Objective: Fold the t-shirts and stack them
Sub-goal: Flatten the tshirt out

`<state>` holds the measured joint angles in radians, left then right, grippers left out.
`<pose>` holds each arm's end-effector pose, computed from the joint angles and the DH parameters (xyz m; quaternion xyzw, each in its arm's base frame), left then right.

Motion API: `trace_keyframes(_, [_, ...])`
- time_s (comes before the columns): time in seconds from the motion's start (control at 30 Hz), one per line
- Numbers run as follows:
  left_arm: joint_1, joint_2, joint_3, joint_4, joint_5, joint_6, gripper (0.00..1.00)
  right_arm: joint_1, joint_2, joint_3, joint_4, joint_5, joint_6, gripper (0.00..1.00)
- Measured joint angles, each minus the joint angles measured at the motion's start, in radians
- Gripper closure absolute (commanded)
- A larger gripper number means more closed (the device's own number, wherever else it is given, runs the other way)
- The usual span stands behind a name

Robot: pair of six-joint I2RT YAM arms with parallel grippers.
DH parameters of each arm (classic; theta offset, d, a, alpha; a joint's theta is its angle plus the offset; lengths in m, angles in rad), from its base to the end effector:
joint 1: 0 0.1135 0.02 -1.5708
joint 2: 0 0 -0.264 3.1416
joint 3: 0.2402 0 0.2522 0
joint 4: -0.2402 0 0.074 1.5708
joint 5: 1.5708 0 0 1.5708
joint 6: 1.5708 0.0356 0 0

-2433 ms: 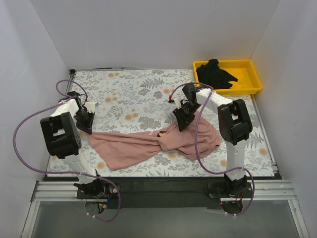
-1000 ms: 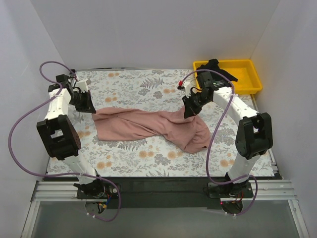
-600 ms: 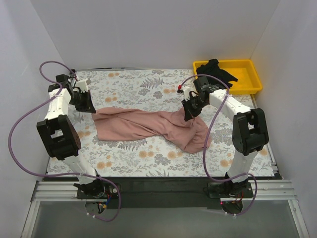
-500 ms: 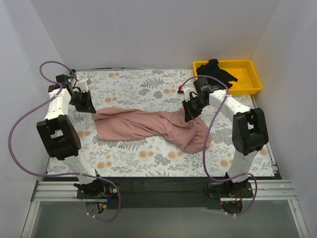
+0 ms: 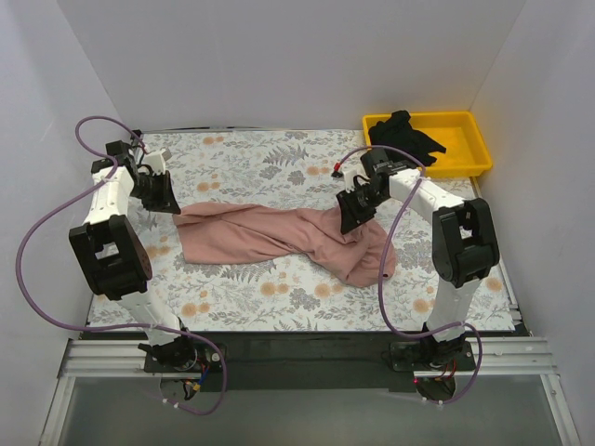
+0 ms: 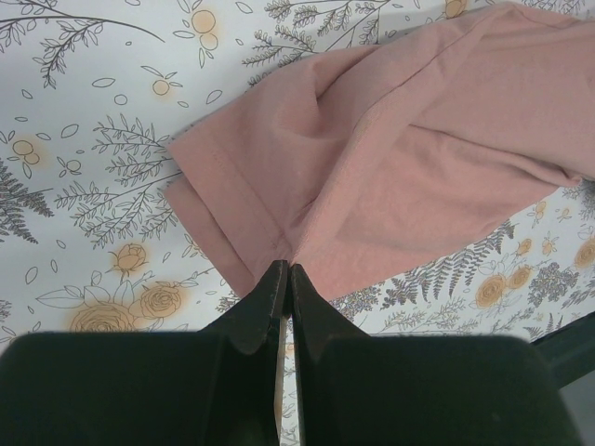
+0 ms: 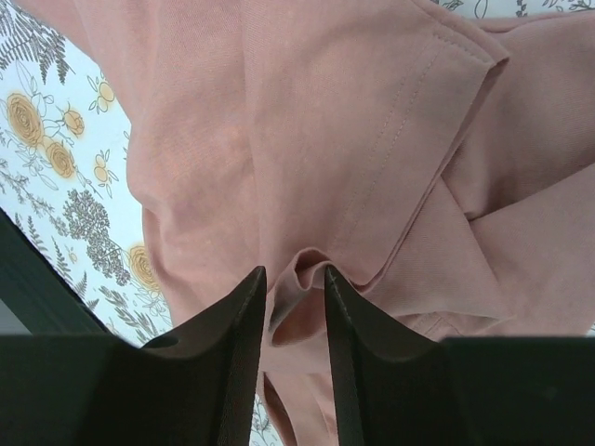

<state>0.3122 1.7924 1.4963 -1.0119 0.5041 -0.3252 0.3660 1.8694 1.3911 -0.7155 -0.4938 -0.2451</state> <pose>0.3452 0.0933 0.2554 -0.2698 0.9219 -0.2481 0.1253 0.3502 0.1523 0.2084 -0.3302 0.8946 0.2506 0.1669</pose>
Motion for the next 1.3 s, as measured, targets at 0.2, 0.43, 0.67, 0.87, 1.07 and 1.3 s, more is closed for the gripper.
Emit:
trace_keyframes(0.2, [0.0, 0.0, 0.0, 0.0, -0.002, 0.0, 1.0, 0.032, 0.007, 0.0, -0.006, 0.026, 0.003, 0.67])
trace_keyframes(0.43, [0.0, 0.0, 0.0, -0.001, -0.006, 0.0, 1.0, 0.057, 0.018, 0.004, -0.04, 0.087, 0.002, 0.99])
trace_keyframes(0.67, [0.0, 0.027, 0.088, -0.037, -0.026, 0.0, 1.0, 0.042, 0.012, 0.199, -0.113, 0.137, -0.058, 0.99])
trace_keyframes(0.87, [0.002, 0.074, 0.341, -0.024, -0.065, 0.003, 1.0, 0.024, 0.005, 0.592, -0.114, 0.224, -0.119, 0.99])
trace_keyframes(1.07, [0.005, 0.029, 0.364, 0.136, -0.138, -0.001, 1.0, -0.002, -0.052, 0.838, -0.072, 0.292, -0.163, 0.99])
trace_keyframes(1.3, [0.014, -0.178, 0.17, 0.311, -0.02, 0.09, 1.0, -0.019, -0.251, 0.684, 0.018, 0.342, -0.222, 0.99])
